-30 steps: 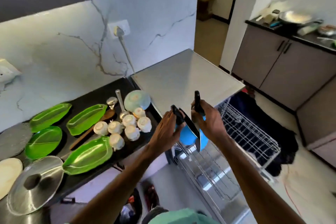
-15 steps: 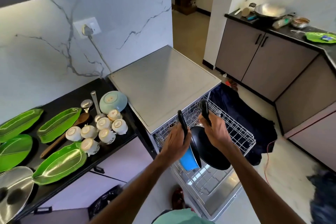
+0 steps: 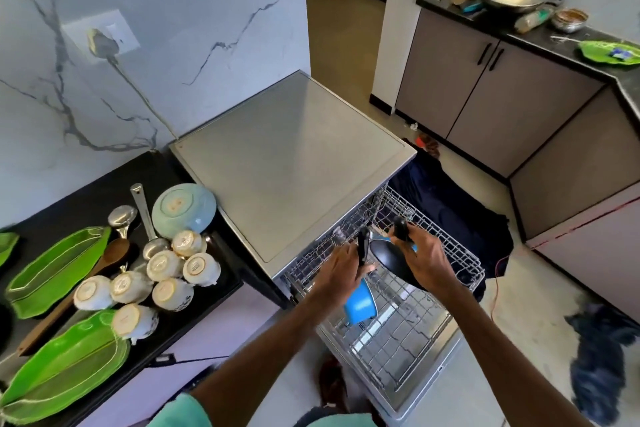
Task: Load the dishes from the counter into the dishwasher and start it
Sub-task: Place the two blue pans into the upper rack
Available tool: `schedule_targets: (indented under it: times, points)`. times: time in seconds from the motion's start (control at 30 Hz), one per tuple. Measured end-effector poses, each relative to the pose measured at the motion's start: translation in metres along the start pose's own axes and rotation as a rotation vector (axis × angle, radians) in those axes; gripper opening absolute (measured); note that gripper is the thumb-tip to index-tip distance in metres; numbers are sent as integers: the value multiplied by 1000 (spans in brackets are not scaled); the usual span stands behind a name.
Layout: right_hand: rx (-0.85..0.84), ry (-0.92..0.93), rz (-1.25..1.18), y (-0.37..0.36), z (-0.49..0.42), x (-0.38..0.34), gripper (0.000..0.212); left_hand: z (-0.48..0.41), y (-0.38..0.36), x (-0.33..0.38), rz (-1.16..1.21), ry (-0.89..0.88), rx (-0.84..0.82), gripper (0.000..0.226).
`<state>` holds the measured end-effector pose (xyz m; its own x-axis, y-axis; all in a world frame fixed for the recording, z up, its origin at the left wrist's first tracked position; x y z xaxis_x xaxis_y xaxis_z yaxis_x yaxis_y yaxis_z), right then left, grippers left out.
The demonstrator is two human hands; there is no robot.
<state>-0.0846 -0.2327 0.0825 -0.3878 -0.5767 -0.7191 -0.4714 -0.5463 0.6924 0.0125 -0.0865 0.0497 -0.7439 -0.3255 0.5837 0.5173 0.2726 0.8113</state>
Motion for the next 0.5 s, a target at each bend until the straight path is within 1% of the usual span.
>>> schedule_targets:
  times: [0.13, 0.27, 0.33, 0.4, 0.43, 0.5]
  points:
    - [26, 15, -17, 8, -14, 12, 21, -20, -17, -16, -21, 54, -38, 52]
    - [69, 56, -20, 9, -30, 25, 16, -42, -35, -24, -60, 113, -84, 51]
    - [82, 109, -11, 2, -41, 38, 14, -54, -45, -34, -109, 158, -111, 58]
    - [97, 199, -32, -4, -54, 49, 18, -64, -61, -48, -144, 186, -143, 64]
    - [103, 248, -52, -7, -59, 53, 19, -70, -67, -55, -142, 217, -132, 60]
    - [122, 345, -55, -17, -70, 65, 21, -80, -80, -72, -137, 319, -127, 43]
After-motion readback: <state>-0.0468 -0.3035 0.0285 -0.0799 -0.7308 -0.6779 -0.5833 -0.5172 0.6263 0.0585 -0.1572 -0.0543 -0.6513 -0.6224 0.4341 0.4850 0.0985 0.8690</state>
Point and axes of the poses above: each hand's wrist, its own z-axis away from the middle knuckle, its own y-axis out of the back of the hand, x = y × z, the point moved 8 cm from there along -z, towards the middle knuckle
